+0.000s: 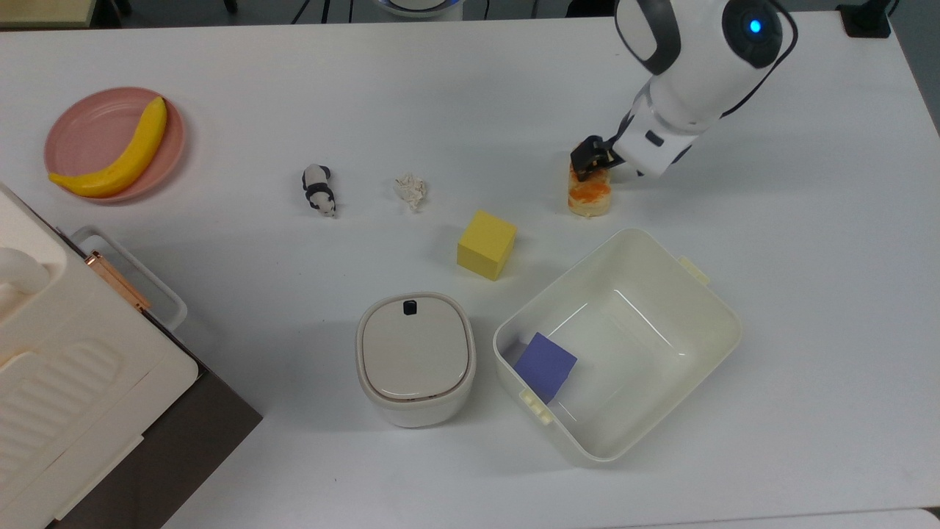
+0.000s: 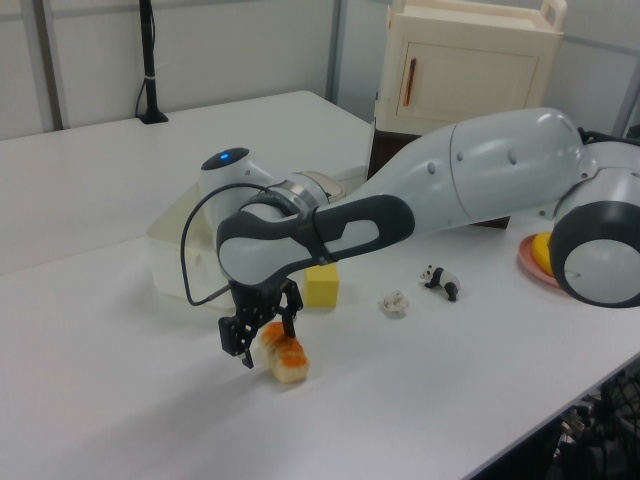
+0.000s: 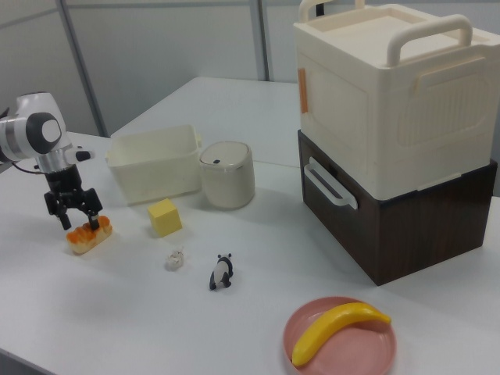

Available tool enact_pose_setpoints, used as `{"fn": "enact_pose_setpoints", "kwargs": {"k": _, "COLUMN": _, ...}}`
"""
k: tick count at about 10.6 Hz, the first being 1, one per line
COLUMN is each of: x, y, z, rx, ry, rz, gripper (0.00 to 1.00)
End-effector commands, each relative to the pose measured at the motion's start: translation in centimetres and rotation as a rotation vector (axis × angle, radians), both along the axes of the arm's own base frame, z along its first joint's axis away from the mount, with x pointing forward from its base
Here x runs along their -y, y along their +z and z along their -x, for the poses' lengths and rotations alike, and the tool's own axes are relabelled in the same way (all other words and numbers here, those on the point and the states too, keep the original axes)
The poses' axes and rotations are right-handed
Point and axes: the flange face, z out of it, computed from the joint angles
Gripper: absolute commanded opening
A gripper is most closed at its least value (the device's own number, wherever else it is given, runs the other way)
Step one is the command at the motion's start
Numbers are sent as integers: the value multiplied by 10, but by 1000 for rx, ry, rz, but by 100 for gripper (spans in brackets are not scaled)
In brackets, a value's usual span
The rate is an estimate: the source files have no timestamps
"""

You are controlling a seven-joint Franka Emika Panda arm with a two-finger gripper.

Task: Put the bread in the basket
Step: 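Close the gripper on the bread piece and lift it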

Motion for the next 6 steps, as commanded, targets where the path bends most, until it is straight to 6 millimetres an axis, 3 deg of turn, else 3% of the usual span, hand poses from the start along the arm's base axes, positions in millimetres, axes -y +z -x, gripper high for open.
{"fn": "enact_pose_setpoints", "kwargs": {"k": 1, "x": 22, "y": -6, "z": -13, "rx": 35, "ry": -10, "rz": 46, "gripper": 99}}
{"fn": "enact_pose_setpoints", "kwargs": {"k": 2, "x": 24, "y": -6, "z": -14, "rx": 36, "ry": -5, "rz": 53, "gripper": 89}}
{"fn": "enact_pose_setpoints", "kwargs": {"k": 3, "x": 28, "y": -7, "z": -15, "rx": 37, "ry": 2, "rz": 65, "gripper": 71}}
{"fn": "enact_pose_setpoints", "kwargs": {"k": 5, "x": 43, "y": -10, "z": -20, "rx": 23, "ry": 21, "rz": 70, "gripper": 6}}
{"fn": "enact_pose_setpoints", "kwargs": {"k": 6, "x": 46, "y": -6, "z": -22, "rx": 28, "ry": 19, "rz": 66, "gripper": 0}}
